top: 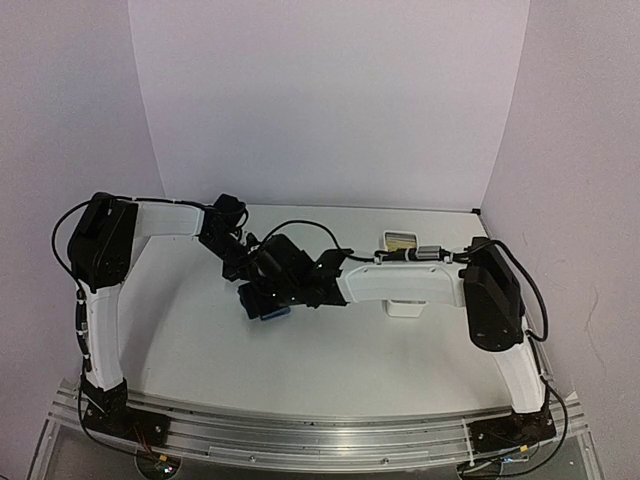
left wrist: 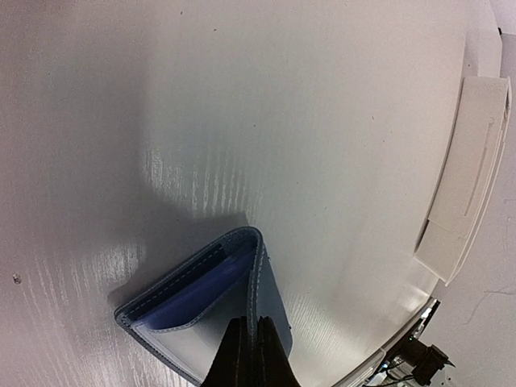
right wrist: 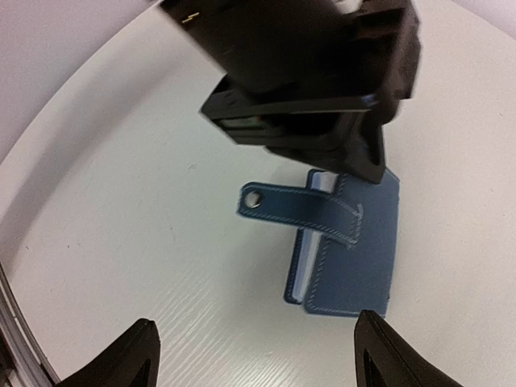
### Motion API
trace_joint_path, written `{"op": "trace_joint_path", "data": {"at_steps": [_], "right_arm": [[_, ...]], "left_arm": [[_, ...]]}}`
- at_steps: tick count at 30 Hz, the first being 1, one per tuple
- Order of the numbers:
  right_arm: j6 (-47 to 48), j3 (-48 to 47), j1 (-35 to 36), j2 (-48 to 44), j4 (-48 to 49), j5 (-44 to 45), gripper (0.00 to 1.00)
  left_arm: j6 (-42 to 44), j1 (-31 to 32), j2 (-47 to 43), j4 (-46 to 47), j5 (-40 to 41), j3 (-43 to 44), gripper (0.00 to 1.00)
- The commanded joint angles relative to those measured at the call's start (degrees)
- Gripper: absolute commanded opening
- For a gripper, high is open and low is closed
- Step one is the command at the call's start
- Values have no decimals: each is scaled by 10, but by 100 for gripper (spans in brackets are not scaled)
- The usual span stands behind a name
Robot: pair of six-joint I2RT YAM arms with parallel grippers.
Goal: Put the credit cards into the card holder
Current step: Open the card holder at the center of the board.
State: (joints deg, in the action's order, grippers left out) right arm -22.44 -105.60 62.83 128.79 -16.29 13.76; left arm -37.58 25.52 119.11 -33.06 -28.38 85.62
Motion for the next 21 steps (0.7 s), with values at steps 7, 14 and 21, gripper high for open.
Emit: {"op": "trace_joint_path", "data": {"at_steps": [7,14,21], "right_arm": [[85,-88,27,75,-30,144,77],[105,-119,23,117,-34,186,65],[64,-130,4,119,-36,168,9]], "left_arm": [[-14,1,-43,-9,1,6,0],[-14,1,-49,-7,2,2,0],[-4,1,-49,-1,-6,-5,0]]}}
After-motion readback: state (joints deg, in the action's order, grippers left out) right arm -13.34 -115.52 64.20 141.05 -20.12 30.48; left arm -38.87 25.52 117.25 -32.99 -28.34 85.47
